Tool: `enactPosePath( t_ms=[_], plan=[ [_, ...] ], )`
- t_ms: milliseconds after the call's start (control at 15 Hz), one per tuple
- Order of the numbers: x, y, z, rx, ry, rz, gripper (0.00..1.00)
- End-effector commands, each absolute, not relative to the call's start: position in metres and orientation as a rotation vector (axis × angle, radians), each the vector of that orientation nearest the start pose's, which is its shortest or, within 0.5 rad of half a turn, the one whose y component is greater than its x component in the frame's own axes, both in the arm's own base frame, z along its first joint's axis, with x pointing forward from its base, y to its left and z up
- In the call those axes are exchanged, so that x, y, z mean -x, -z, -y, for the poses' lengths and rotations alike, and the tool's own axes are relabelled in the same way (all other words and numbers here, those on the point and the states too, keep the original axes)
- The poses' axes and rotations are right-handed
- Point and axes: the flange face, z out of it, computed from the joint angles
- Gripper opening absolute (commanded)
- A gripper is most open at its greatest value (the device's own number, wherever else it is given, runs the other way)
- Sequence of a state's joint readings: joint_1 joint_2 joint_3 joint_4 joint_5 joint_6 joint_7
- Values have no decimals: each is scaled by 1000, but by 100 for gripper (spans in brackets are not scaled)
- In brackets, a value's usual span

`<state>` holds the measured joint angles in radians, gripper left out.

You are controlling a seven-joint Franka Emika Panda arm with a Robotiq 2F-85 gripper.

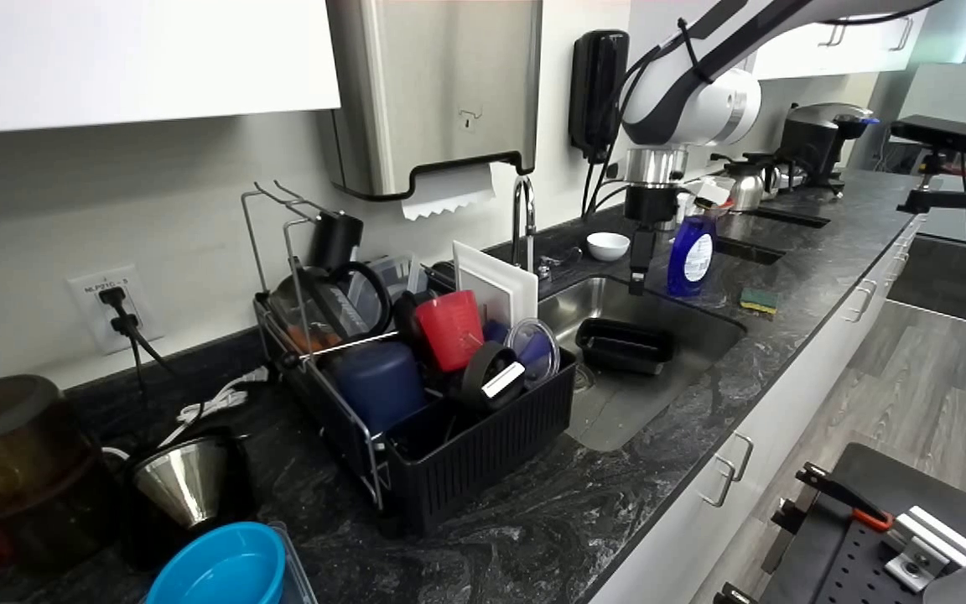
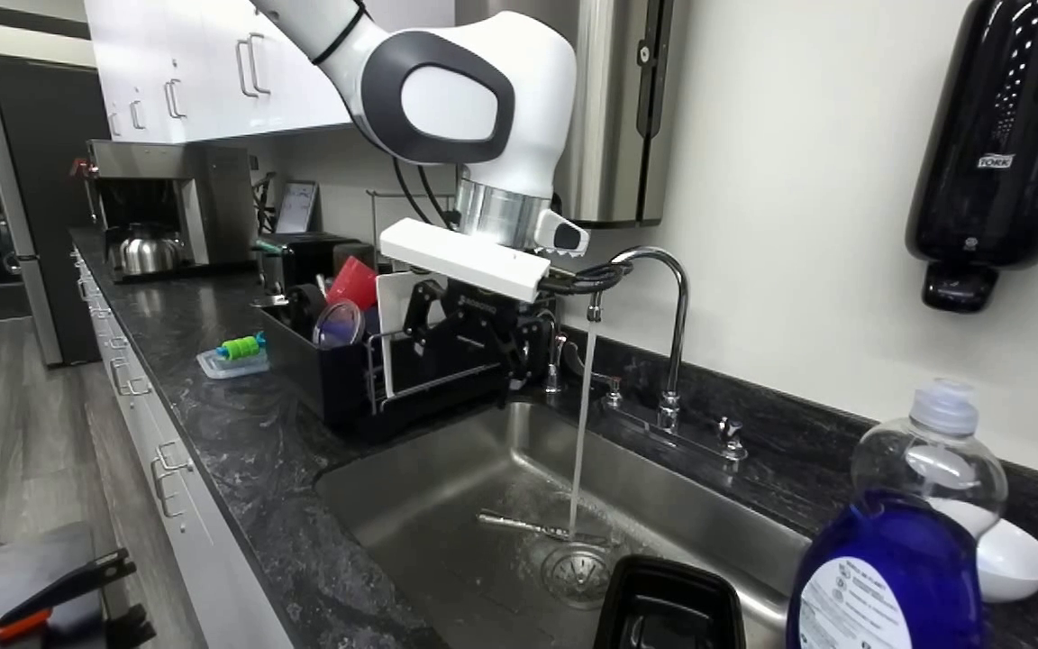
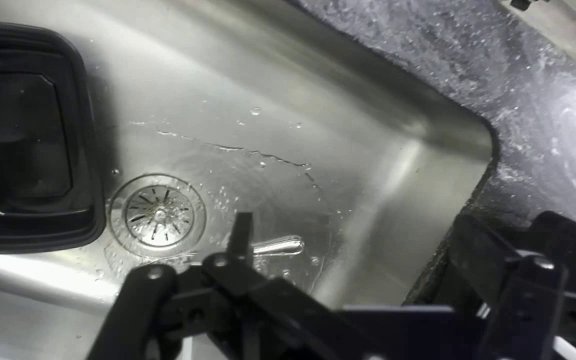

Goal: Close the faucet

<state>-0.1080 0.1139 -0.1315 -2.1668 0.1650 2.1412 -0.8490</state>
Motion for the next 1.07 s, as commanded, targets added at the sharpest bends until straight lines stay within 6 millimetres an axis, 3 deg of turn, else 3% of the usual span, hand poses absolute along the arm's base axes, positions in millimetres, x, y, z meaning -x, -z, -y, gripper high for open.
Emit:
enactPosePath(
  t_ms=[0,533,800,1000],
  plan=[
    [-549,-326,130,2921,2,728,100],
    [-552,-327,127,2932,-4,718,100],
    [-559,-315,123,2892,18,913,100],
    [-568,-301,134,2879,35,1011,100]
  ],
)
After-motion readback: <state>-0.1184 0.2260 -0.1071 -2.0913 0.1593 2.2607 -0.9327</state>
